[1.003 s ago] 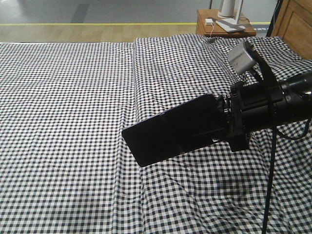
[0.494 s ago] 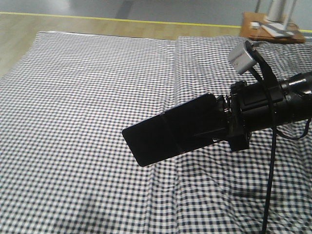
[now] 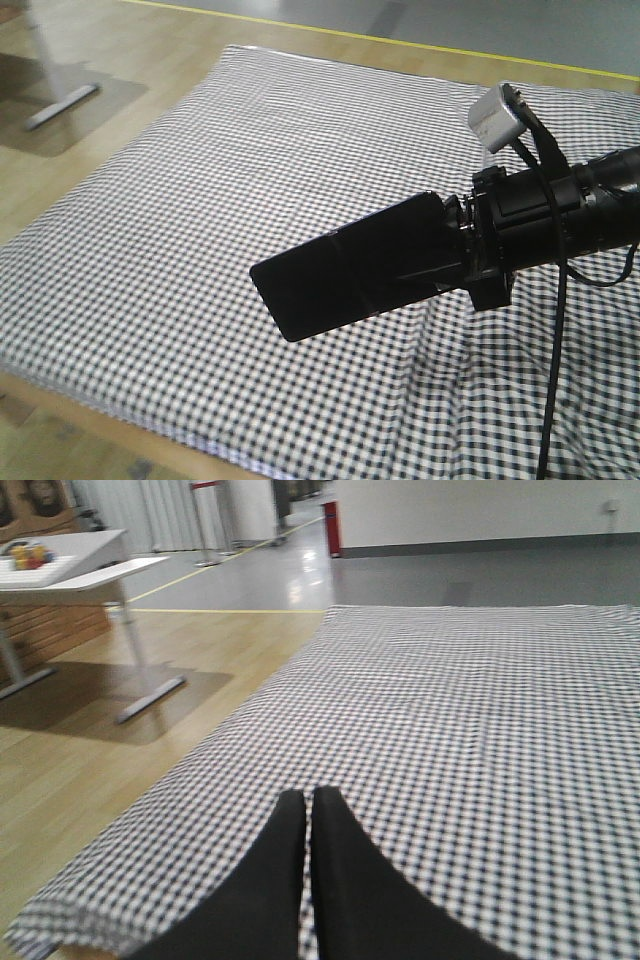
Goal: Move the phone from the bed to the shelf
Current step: 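Drive away from the bed holding the phone in the right gripper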
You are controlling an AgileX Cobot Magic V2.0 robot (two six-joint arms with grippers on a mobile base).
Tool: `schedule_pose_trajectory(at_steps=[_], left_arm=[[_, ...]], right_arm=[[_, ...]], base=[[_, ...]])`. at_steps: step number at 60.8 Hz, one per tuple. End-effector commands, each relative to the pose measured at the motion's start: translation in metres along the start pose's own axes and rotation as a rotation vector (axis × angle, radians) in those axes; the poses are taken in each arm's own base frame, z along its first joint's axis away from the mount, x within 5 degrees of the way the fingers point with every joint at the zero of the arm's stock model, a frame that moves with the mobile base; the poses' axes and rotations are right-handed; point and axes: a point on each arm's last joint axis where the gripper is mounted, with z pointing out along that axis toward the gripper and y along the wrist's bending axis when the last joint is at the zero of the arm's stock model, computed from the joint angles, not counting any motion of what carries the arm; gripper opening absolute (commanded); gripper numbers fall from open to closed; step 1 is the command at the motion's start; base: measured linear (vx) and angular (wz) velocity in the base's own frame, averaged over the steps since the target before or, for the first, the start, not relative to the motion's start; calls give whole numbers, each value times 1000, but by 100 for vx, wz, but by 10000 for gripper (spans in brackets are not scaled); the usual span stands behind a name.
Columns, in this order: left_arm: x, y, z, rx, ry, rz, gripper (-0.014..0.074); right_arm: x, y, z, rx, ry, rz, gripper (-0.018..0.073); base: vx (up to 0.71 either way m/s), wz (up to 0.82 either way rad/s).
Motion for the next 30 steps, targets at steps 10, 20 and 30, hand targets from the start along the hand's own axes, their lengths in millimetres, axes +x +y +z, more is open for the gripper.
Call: schedule_pose_trajectory(at_steps=[10,20,30], left_arm=[[-14,2,-3,-14,-106,-15,1],[-14,2,-3,-14,-106,-15,1],[-14,2,-3,-14,-106,-15,1]], right_arm=[[-14,19,-10,-80,-76,-29,-2],[-14,19,-10,-80,-76,-29,-2],[-14,19,-10,-80,-76,-29,-2]], base=[[-15,58],[-16,63],[-18,68]])
